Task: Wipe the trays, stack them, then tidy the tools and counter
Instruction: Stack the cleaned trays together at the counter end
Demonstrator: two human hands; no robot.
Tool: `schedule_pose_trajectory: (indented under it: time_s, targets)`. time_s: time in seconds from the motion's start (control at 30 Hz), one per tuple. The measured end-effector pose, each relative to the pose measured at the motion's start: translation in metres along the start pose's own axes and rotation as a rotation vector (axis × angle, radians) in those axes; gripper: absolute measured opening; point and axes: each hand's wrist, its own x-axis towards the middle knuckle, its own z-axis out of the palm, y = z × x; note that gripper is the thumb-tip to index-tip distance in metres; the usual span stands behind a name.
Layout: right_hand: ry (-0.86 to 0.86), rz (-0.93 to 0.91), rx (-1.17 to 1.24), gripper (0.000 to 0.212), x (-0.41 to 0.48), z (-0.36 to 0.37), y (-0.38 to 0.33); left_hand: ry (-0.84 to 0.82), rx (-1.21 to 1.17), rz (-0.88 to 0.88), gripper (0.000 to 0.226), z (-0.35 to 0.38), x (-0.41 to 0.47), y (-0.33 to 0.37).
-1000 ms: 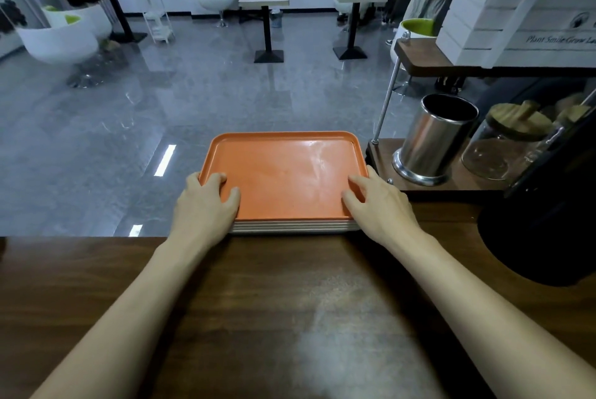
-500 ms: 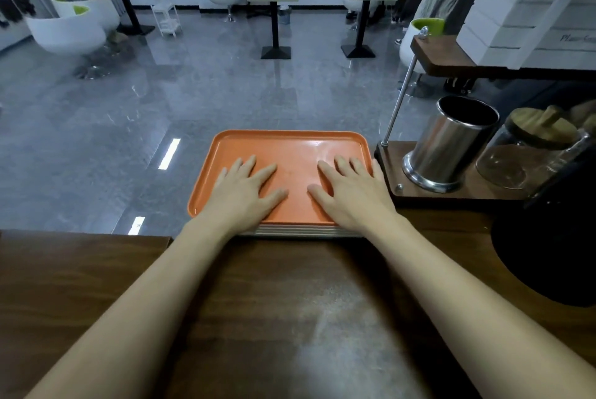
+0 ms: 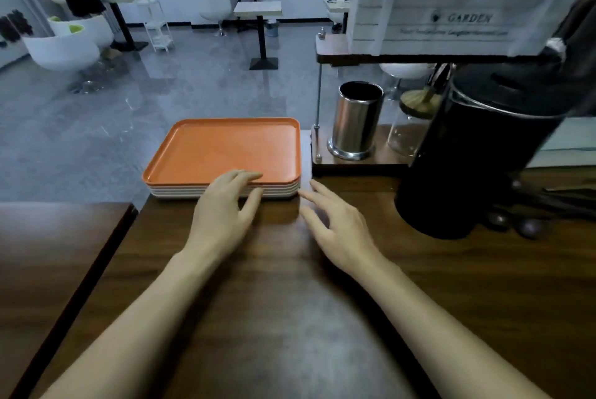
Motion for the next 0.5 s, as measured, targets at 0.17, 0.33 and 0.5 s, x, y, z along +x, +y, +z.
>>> schedule_pose_trajectory:
  time_s: [0.17,0.33,0.5]
  targets:
    - [-0.124,-0.008,-0.077,0.06,-0.076,-0.066,0.03,-0.253,0.001,-0.055,0.051,0.015,-0.063,0.082]
    - [-0.131,0.031,-0.102,0.063,-0.149,-0.136,0.07,-0.362,-0.025,-0.078,0.06,0.035,-0.11,0.17]
    - [-0.123,0.114,-0.106,0.062,-0.193,-0.191,0.105,-0.41,-0.066,-0.019,0.062,0.065,-0.133,0.241]
